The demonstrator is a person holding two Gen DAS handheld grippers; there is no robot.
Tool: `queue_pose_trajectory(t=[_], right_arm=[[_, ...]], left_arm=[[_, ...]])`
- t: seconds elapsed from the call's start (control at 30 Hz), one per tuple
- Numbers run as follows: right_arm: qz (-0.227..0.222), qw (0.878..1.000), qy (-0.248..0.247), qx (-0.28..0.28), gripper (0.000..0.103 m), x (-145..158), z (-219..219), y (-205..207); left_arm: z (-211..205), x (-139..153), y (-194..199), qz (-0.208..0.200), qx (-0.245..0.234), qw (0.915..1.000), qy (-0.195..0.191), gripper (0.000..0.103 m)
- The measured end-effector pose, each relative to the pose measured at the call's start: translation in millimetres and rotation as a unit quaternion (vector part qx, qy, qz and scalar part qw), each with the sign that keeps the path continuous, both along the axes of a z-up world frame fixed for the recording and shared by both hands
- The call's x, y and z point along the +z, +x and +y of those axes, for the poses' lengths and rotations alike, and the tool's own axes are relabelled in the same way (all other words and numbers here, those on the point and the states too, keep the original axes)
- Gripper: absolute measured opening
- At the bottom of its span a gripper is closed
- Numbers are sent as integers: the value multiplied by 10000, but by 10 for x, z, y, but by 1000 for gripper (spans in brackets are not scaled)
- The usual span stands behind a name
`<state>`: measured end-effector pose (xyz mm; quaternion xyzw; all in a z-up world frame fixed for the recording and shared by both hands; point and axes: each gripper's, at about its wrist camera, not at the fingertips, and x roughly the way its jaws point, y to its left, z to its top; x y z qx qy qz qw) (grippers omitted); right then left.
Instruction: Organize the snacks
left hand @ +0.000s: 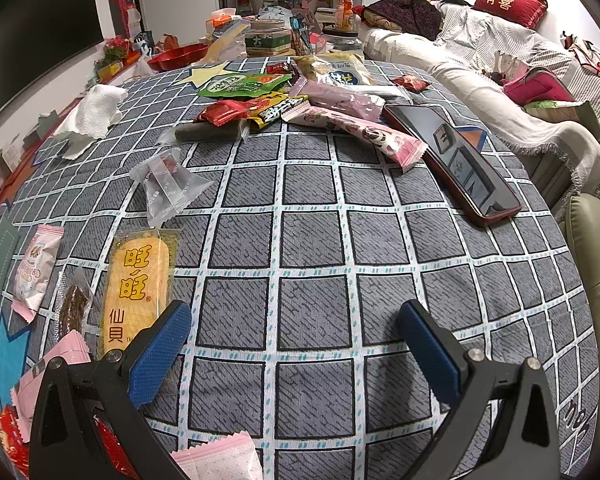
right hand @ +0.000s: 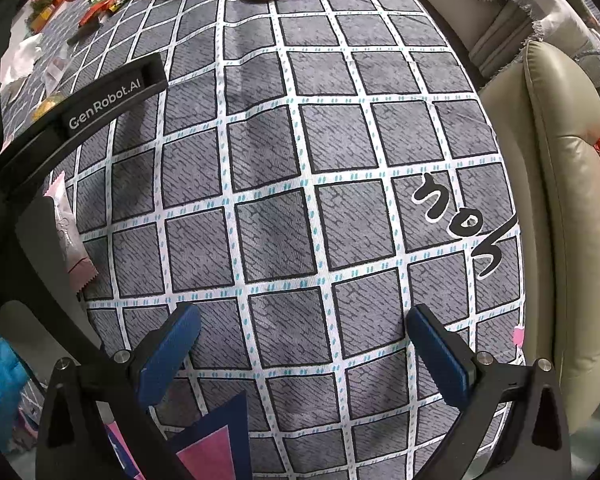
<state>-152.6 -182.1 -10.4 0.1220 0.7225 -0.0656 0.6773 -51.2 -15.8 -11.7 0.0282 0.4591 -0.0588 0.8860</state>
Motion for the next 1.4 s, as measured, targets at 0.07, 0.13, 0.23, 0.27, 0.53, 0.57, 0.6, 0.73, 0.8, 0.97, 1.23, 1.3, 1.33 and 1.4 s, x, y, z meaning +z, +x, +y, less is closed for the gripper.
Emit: queue_pose_trajectory(t=[0.07, 0.13, 0.23, 0.27, 0.53, 0.57, 0.6, 0.73, 0.8, 0.97, 1.23, 1.3, 1.33, 1.4], right_arm=[[113, 9999, -40, 11, 103, -4, -9, 3], [232, 9997, 32, 19, 103, -1, -21, -9], [122, 9988, -473, 48, 103, -30, -21, 62], [64, 9985, -535, 54, 103, -35, -23, 70], [-22, 9988, -487, 93, 103, -23, -19, 90], [-21, 9990, -438, 97, 103, -24, -20, 93], [-29, 9993, -372, 101, 103, -29, -20, 88], [7, 9993, -357, 116, 103, -45, -29, 83], [-8, 9989, -436, 150, 103, -39, -24, 75], [-67, 9984, -510, 219, 103, -33, -17, 84], [-183, 9983, -499, 256, 103, -29, -5, 86], [-277, 9980, -521, 237, 103, -15, 3, 43], [-249, 9981, -510, 241, 103, -12, 3, 16], [-111, 9985, -491, 224, 103, -9, -10, 29]], left_arm=[[3, -3, 8, 0, 0, 10000, 0, 103], [-4, 3, -10, 0, 0, 10000, 1, 103], [2, -2, 6, 0, 0, 10000, 1, 103], [2, -2, 8, 0, 0, 10000, 3, 103], [-33, 46, 5, 671, -618, 9957, 140, 103], [-42, 49, 16, 771, -632, 9949, 153, 103], [-46, 48, 12, 812, -637, 9945, 162, 103], [-56, 29, 103, 1084, -667, 9916, 227, 103], [-52, 13, 215, 1276, -698, 9890, 274, 103], [-51, -7, 256, 1412, -795, 9863, 313, 103], [-21, 192, 120, 1768, -1288, 9755, 236, 103], [35, 353, 70, 1618, -1389, 9767, 245, 103], [91, 440, 52, 1511, -1420, 9779, 279, 103], [238, 574, 51, 1367, -1418, 9798, 343, 103]])
